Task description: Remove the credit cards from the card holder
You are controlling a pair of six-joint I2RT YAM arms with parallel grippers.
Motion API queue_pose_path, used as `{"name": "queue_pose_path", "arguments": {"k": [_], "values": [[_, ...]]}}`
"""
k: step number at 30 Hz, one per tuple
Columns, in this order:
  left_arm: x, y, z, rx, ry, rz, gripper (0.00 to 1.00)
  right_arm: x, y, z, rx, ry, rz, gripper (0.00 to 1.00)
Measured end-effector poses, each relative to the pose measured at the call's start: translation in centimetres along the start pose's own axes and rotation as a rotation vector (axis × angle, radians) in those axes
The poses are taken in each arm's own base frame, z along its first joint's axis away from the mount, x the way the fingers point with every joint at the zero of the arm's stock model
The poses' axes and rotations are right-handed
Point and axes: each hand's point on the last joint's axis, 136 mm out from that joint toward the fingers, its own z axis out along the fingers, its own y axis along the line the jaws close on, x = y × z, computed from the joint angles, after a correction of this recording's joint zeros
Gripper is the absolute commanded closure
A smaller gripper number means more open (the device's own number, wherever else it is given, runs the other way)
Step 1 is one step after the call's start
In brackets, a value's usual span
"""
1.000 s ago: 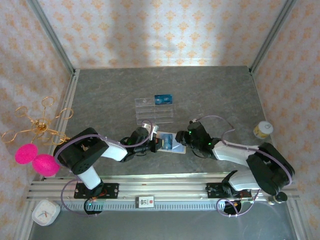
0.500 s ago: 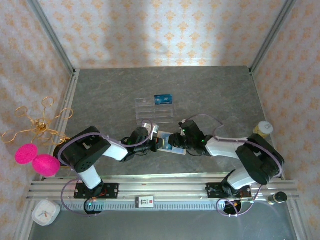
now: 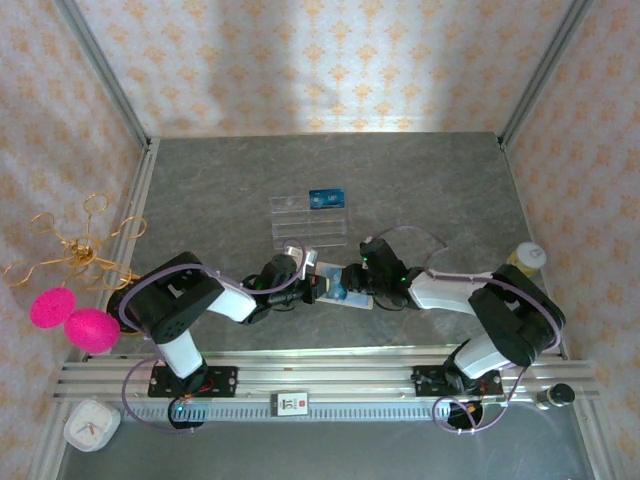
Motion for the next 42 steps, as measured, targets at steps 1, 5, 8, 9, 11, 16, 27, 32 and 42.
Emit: {"name": "queue_pose_path", "arguments": {"k": [1,5,8,9,11,16,27,32,42], "values": [[0.0,0.0,0.0,0.0,-0.001,-0.001,1.0,0.0,0.0,0.0,0.0,0.001,0.0,0.75],[0.0,0.0,0.0,0.0,0.0,-0.002,1.0,0.3,-0.2,0.5,0.006,0.013,-0.001,0.75],[0.0,0.1,0.0,0.004,0.001,-0.005,1.0,0.2,0.2,0.8,-0.015,0.019,-0.007,0.8],[0.0,0.1,0.0,0.004,0.002,-0.005,1.0,0.2,0.3,0.8,-0.019,0.02,-0.009,0.82],[0.0,0.1,0.0,0.005,0.002,-0.005,1.0,0.3,0.3,0.8,-0.022,0.022,-0.008,0.89],[0.0,0.1,0.0,0.006,0.003,-0.005,1.0,0.2,0.3,0.7,-0.022,0.02,0.012,0.93],[0.1,0.0,0.0,0.011,0.006,-0.006,1.0,0.4,0.5,0.8,-0.06,0.02,0.145,0.95],[0.1,0.0,0.0,0.013,0.004,-0.008,1.0,0.3,0.5,0.6,-0.072,0.015,0.193,1.0],[0.2,0.0,-0.2,0.023,-0.005,-0.036,1.0,0.3,0.5,0.1,-0.054,0.018,0.255,1.0]]}}
